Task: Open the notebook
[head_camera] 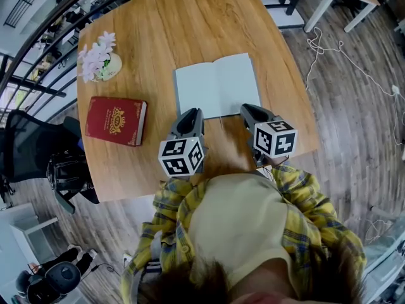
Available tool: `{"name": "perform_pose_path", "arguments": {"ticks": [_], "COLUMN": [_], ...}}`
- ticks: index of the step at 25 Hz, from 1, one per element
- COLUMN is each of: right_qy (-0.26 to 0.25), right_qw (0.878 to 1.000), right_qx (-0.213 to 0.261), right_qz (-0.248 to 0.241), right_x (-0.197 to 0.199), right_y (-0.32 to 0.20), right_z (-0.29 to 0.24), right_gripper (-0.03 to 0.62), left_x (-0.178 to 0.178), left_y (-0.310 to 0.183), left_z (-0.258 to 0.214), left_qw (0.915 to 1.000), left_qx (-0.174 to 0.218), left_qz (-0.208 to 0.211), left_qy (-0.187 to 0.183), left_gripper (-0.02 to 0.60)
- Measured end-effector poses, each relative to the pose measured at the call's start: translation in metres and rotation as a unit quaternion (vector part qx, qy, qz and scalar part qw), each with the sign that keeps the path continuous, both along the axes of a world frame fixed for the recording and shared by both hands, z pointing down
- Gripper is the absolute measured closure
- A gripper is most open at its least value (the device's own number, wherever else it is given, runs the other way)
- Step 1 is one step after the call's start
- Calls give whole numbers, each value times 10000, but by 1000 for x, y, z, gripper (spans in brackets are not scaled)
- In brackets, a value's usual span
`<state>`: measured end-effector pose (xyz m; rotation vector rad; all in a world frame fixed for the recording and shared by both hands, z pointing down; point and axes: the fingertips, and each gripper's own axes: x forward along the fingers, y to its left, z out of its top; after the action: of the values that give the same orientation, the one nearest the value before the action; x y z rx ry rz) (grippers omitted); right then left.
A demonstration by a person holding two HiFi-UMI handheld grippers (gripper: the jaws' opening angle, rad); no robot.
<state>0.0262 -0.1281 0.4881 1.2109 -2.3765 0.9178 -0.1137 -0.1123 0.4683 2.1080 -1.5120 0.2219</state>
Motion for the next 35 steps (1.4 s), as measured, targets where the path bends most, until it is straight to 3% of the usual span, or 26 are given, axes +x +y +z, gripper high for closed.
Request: {"name": "perform_pose_path", "arguments": {"ticks": [35], "right_qy": [97], "right_qw": [9992], "right_qx": [324], "right_qz": [190], "right_x": [22], "right_y": [2], "right_z": [-20], "right_gripper": [530], "left_x": [7], "left_y": [3], "left_z": [-1], "left_qw": [9999], "left_qx": [-63], "left_qz": [-11], "left_qy": [-115], "left_gripper": [548]}}
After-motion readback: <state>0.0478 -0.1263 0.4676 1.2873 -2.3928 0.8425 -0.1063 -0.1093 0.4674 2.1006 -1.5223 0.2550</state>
